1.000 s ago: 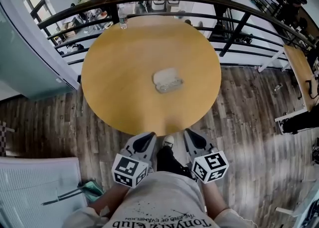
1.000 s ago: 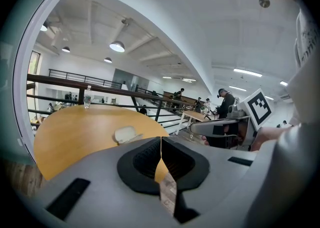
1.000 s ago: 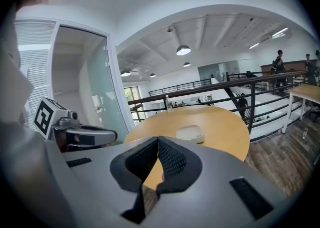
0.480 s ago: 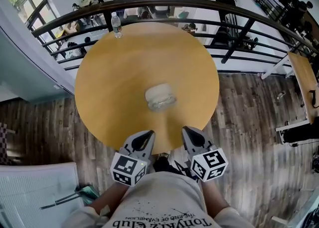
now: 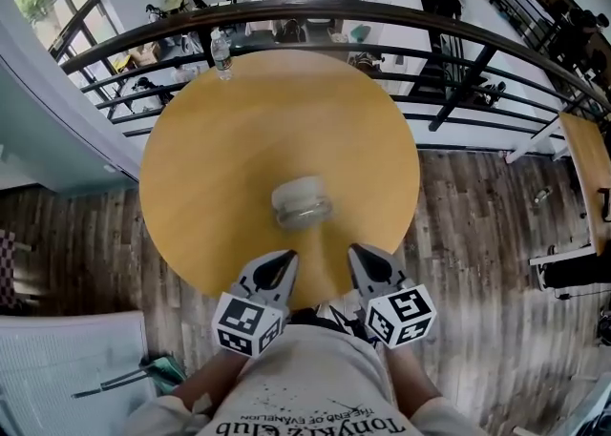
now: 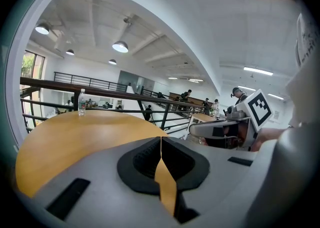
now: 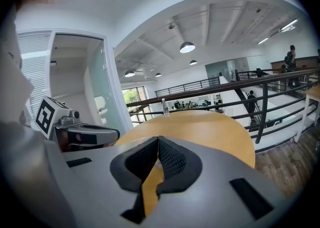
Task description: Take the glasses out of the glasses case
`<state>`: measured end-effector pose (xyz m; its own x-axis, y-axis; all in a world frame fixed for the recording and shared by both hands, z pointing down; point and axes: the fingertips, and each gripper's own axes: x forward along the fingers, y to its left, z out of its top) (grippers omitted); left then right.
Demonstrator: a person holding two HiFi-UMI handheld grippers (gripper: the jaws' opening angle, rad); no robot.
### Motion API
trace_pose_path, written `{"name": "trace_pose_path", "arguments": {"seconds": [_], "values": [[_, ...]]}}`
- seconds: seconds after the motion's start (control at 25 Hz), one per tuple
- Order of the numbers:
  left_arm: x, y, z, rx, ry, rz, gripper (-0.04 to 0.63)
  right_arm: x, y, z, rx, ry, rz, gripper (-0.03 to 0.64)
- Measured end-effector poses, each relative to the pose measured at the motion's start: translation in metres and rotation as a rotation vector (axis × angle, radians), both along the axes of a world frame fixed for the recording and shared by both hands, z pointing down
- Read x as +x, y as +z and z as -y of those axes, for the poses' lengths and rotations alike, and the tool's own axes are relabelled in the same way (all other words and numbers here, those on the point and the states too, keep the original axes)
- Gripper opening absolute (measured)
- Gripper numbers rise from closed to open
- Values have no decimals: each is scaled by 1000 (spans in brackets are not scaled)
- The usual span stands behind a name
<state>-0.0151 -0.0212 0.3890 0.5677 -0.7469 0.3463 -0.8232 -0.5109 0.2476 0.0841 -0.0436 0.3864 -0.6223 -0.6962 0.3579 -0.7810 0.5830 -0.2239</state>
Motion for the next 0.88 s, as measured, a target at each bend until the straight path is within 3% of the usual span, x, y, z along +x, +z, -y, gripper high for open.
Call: {"name": "trace_pose_path", "arguments": {"seconds": [0.88], "values": [[-28, 4, 46, -18, 109, 7, 26, -22, 3, 30, -13, 86, -4, 25]]}}
